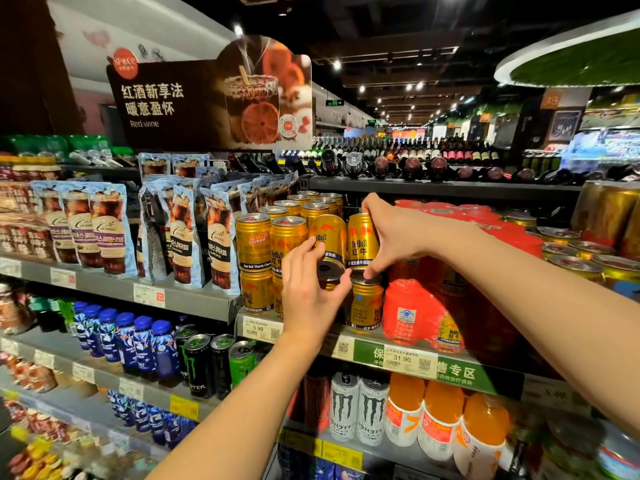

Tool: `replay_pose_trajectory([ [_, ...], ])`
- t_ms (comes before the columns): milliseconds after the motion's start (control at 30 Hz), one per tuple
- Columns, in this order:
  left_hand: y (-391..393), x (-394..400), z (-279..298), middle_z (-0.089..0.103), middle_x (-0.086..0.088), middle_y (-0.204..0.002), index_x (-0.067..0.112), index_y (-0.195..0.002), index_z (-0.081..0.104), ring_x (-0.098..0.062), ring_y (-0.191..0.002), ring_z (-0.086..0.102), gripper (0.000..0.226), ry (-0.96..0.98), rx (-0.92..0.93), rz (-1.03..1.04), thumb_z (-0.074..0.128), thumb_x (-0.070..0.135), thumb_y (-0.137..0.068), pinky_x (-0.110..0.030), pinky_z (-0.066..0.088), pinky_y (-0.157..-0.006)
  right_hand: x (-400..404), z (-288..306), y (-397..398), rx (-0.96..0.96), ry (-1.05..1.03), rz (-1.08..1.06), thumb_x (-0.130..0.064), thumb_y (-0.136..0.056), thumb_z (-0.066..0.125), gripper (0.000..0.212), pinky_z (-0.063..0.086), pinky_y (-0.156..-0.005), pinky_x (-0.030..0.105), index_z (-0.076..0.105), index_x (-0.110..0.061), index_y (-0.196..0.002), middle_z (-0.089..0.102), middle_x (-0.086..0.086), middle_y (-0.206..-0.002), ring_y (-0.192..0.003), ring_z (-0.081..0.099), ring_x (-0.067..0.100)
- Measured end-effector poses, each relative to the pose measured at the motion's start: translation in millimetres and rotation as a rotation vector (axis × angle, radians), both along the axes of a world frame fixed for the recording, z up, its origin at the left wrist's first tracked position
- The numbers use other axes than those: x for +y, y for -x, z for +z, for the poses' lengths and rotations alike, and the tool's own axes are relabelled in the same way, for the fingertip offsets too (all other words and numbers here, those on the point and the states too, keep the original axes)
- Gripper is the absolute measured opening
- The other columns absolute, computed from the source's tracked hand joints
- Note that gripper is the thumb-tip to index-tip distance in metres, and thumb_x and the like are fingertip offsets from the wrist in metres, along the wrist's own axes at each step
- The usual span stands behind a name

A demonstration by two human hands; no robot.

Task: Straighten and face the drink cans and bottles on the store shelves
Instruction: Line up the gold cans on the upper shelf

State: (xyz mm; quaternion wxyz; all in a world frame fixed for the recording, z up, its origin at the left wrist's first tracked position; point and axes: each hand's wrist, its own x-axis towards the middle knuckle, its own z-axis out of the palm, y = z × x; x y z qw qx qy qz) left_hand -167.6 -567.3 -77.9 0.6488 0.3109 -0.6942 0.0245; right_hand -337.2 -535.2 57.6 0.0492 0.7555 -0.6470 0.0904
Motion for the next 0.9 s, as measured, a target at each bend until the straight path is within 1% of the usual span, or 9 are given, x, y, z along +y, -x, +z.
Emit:
replay_pose_trajectory([
  [167, -1, -1, -3, 0.062, -0.013, -0.122, 0.0, -0.114, 0.062, -0.029, -0.117, 0.055, 0.054, 0.006, 0.007, -0.021, 0.087, 0.021, -0.071, -0.018, 0.034, -0.108, -1, 0, 2, -0.02, 0.002, 0.015, -0.052, -0.05, 0.093, 0.111, 0.04, -0.069, 0.03, 0.026, -0.014, -0.13, 0.037, -0.007, -0.11, -0.088, 0.054, 0.018],
  [300, -1, -2, -3, 0.062, -0.013, -0.123, 0.001, -0.114, 0.063, -0.029, -0.118, 0.055, 0.053, 0.003, 0.021, -0.048, 0.088, 0.021, -0.072, -0.013, 0.031, -0.108, -5, 2, 6, -0.092, 0.005, 0.051, -0.052, -0.074, 0.079, 0.064, 0.035, -0.062, 0.03, 0.036, -0.019, -0.108, 0.047, 0.0, -0.101, -0.081, 0.049, 0.016],
  [367, -2, -3, -4, 0.062, -0.013, -0.124, 0.001, -0.114, 0.063, -0.029, -0.118, 0.055, 0.054, 0.001, 0.032, -0.067, 0.088, 0.021, -0.071, -0.012, 0.031, -0.108, -7, 6, 6, -0.125, -0.012, 0.044, -0.052, -0.081, 0.072, 0.053, 0.037, -0.063, 0.035, 0.039, -0.017, -0.101, 0.053, 0.005, -0.094, -0.077, 0.048, 0.018],
  [500, -4, -6, -6, 0.062, -0.012, -0.124, 0.001, -0.114, 0.063, -0.027, -0.118, 0.055, 0.054, 0.023, 0.05, -0.098, 0.089, 0.021, -0.07, -0.015, 0.033, -0.109, -10, 12, 6, -0.238, -0.048, 0.006, -0.05, -0.074, 0.079, 0.052, 0.046, -0.067, 0.042, 0.043, -0.019, -0.094, 0.06, 0.003, -0.085, -0.072, 0.051, 0.016],
  [633, -6, -8, -6, 0.062, -0.013, -0.124, 0.001, -0.114, 0.062, -0.024, -0.118, 0.054, 0.055, 0.077, 0.102, -0.129, 0.09, 0.018, -0.069, -0.022, 0.037, -0.108, -4, 13, 5, -0.342, -0.005, 0.0, -0.033, -0.077, 0.083, 0.058, 0.041, -0.057, 0.013, 0.043, -0.013, -0.114, 0.057, -0.002, -0.096, -0.072, 0.053, 0.008],
  [667, -6, -9, -6, 0.062, -0.013, -0.124, 0.002, -0.114, 0.062, -0.023, -0.119, 0.053, 0.055, 0.092, 0.11, -0.134, 0.09, 0.018, -0.069, -0.024, 0.038, -0.107, -3, 13, 6, -0.338, -0.005, -0.002, -0.033, -0.077, 0.083, 0.06, 0.043, -0.06, 0.014, 0.042, -0.015, -0.118, 0.057, -0.002, -0.1, -0.075, 0.055, 0.008],
  [767, -9, -10, -3, 0.061, -0.012, -0.125, 0.002, -0.114, 0.061, -0.022, -0.119, 0.053, 0.056, 0.109, 0.123, -0.151, 0.09, 0.019, -0.069, -0.026, 0.039, -0.106, -5, 10, 4, -0.269, -0.031, -0.007, -0.036, -0.074, 0.084, 0.065, 0.05, -0.08, 0.033, 0.044, -0.02, -0.124, 0.059, 0.002, -0.112, -0.092, 0.063, 0.019],
  [833, -11, -12, -4, 0.06, -0.012, -0.126, 0.002, -0.114, 0.062, -0.023, -0.12, 0.053, 0.056, 0.108, 0.129, -0.161, 0.091, 0.019, -0.069, -0.027, 0.04, -0.106, -6, 9, 4, -0.248, -0.024, -0.016, -0.038, -0.073, 0.084, 0.069, 0.047, -0.083, 0.031, 0.046, -0.021, -0.128, 0.058, 0.0, -0.117, -0.096, 0.062, 0.017],
  [900, -11, -12, -6, 0.058, -0.013, -0.126, 0.004, -0.115, 0.061, -0.024, -0.121, 0.053, 0.056, 0.115, 0.13, -0.174, 0.09, 0.02, -0.07, -0.038, 0.046, -0.103, -8, 9, 4, -0.237, -0.019, -0.015, -0.042, -0.07, 0.085, 0.069, 0.048, -0.087, 0.032, 0.05, -0.023, -0.127, 0.058, -0.002, -0.119, -0.098, 0.061, 0.015],
])
